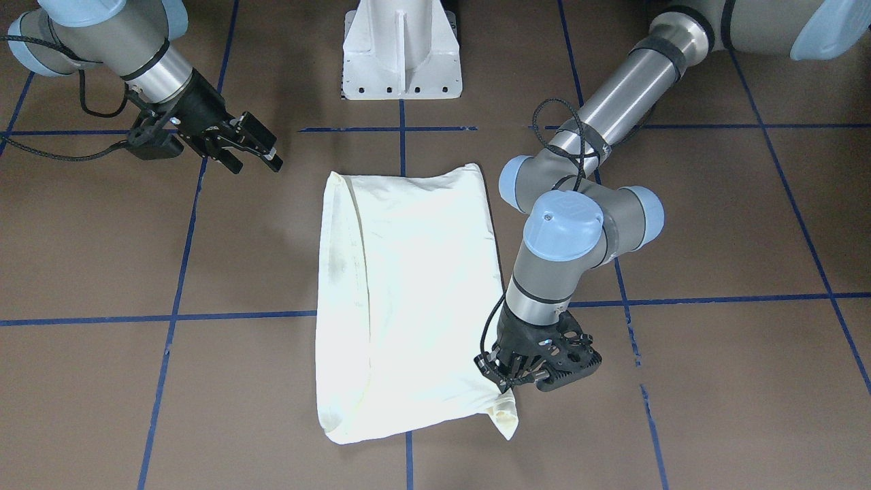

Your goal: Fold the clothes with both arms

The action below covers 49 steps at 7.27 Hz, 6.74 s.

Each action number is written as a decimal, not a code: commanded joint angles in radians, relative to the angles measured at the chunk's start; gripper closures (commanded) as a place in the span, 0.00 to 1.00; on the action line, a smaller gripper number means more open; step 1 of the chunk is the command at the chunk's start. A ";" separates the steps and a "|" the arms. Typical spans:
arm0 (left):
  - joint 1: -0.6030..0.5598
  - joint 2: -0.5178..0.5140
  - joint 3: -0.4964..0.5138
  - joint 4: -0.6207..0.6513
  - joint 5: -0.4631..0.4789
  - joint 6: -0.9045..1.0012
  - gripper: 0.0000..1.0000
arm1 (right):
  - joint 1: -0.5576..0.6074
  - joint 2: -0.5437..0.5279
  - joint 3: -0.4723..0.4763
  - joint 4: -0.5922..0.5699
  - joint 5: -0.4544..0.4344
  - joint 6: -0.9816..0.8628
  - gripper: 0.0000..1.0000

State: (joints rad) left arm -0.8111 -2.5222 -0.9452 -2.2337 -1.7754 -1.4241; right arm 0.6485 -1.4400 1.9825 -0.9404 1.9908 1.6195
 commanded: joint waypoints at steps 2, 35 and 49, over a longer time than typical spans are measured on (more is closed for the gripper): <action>0.007 -0.017 0.051 -0.060 0.058 0.048 0.00 | -0.001 0.007 -0.022 -0.001 -0.003 -0.016 0.00; 0.393 0.499 -0.839 0.412 -0.072 -0.332 0.07 | 0.066 0.503 -0.289 -0.640 0.094 -0.583 0.00; 0.394 0.499 -0.807 0.413 -0.030 -0.322 1.00 | 0.066 0.495 -0.295 -0.635 0.089 -0.583 0.00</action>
State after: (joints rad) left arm -0.4177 -2.0244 -1.7505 -1.8207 -1.8056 -1.7492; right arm 0.7148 -0.9448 1.6874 -1.5754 2.0802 1.0368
